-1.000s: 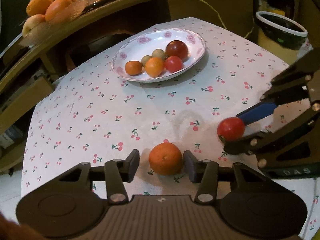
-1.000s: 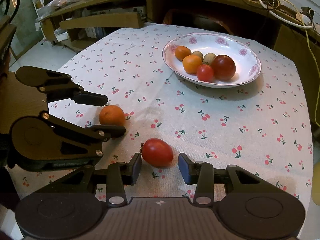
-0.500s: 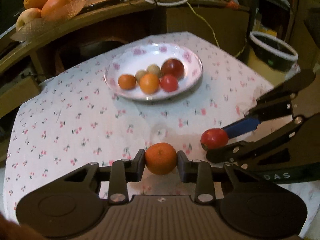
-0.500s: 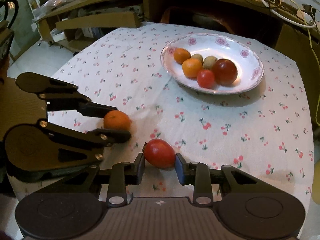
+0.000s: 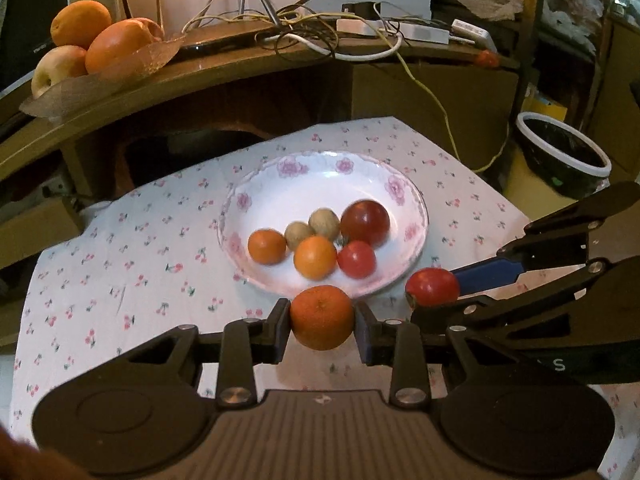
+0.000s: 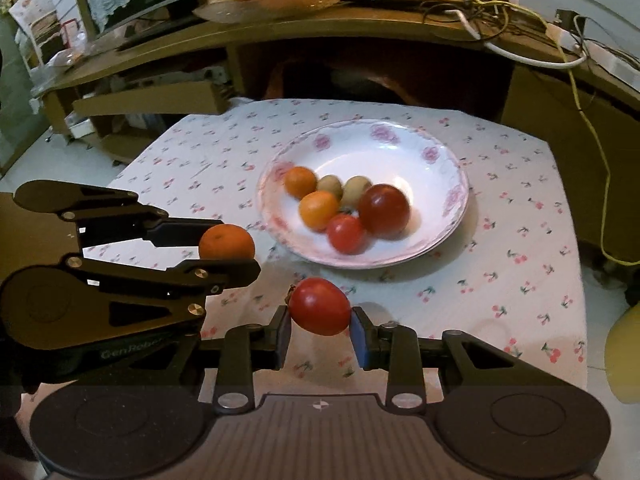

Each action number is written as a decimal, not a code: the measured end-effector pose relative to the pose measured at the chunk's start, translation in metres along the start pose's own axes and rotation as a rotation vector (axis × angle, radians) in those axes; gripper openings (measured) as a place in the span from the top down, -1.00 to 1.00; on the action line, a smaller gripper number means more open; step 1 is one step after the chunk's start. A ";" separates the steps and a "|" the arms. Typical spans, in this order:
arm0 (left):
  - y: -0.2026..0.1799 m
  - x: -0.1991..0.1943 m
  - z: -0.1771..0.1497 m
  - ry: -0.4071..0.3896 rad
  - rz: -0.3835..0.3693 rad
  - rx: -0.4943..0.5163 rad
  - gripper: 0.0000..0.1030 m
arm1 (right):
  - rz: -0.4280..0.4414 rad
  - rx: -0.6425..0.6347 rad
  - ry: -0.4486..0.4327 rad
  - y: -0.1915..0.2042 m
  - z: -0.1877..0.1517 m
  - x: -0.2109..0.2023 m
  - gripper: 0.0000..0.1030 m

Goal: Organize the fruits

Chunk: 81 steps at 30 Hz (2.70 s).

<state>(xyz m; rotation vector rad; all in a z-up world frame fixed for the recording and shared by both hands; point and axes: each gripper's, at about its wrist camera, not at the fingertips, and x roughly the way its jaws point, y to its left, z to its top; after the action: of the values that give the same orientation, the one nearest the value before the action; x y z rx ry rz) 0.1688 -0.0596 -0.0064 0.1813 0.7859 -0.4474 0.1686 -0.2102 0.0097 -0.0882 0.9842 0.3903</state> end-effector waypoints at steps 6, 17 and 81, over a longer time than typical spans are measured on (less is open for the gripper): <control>0.009 0.014 0.013 -0.014 0.006 -0.008 0.26 | -0.046 -0.033 -0.048 -0.005 0.014 0.004 0.38; 0.020 0.036 0.015 0.007 0.013 -0.027 0.26 | -0.065 -0.104 -0.047 -0.011 0.027 0.027 0.37; 0.012 -0.004 -0.011 -0.030 0.091 -0.112 0.02 | -0.075 0.056 -0.125 -0.027 0.020 -0.001 0.09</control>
<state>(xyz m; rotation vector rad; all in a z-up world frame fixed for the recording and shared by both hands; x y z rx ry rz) 0.1648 -0.0443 -0.0112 0.1049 0.7682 -0.3185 0.1933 -0.2311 0.0189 -0.0493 0.8651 0.2954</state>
